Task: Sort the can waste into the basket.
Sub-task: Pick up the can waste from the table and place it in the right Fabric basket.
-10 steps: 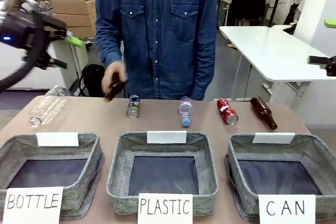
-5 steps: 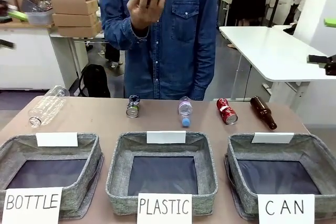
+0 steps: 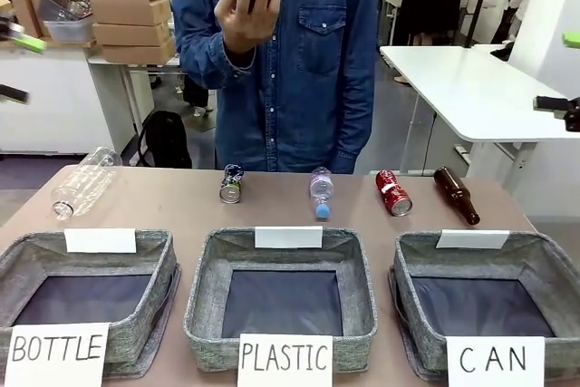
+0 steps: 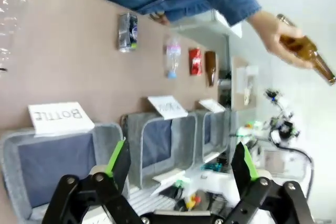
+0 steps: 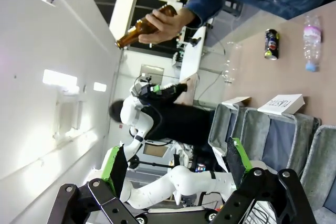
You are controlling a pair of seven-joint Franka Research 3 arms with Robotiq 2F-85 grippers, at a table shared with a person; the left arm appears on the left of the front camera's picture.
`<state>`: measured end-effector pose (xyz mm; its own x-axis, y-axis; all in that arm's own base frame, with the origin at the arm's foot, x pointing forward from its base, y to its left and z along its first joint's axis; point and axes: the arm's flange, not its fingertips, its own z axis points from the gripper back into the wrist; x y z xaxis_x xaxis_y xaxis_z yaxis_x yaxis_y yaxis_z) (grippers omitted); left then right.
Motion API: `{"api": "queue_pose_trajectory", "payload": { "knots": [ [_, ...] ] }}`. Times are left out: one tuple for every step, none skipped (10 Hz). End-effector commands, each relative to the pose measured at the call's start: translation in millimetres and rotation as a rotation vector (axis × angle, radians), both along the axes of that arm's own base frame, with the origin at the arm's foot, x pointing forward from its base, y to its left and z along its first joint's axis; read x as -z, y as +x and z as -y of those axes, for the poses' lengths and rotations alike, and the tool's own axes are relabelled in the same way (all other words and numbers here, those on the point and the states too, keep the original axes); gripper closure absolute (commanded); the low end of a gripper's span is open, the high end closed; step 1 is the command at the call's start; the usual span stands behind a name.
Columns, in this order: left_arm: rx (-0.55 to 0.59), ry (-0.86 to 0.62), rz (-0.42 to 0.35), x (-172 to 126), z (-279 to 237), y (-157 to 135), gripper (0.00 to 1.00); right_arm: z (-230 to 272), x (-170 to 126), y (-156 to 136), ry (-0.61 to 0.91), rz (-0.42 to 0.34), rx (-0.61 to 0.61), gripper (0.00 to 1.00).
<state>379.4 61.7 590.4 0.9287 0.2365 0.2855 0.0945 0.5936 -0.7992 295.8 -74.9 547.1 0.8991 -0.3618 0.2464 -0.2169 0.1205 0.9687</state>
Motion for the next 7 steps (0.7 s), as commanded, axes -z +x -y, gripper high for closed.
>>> {"api": "queue_pose_trajectory", "payload": {
  "knots": [
    [0.088,0.080,0.003,-7.8,10.0,8.5,0.00,-0.6,-1.1,3.9,0.007,0.036,0.000,0.00],
    [0.098,0.046,0.007,-17.1,-4.7,3.5,0.00,-0.6,-1.1,3.9,0.007,0.036,0.000,0.00],
    [0.079,0.012,0.018,-27.9,-28.0,-7.8,0.00,-0.6,-1.1,3.9,0.007,0.036,0.000,0.00],
    [0.062,0.007,0.023,-41.1,-58.0,-29.6,0.00,-0.6,-1.1,3.9,0.007,0.036,0.000,0.00],
    [0.094,0.015,0.017,-51.8,-85.2,-53.1,0.00,-0.6,-1.1,3.9,0.007,0.036,0.000,0.00],
    [0.147,0.009,0.010,-58.9,-111.6,-74.8,0.00,-0.6,-1.1,3.9,0.007,0.036,0.000,0.00],
    [0.143,0.003,0.026,-61.9,-129.8,-90.5,0.00,-0.6,-1.1,3.9,0.007,0.036,0.000,0.00]
  ]
}}
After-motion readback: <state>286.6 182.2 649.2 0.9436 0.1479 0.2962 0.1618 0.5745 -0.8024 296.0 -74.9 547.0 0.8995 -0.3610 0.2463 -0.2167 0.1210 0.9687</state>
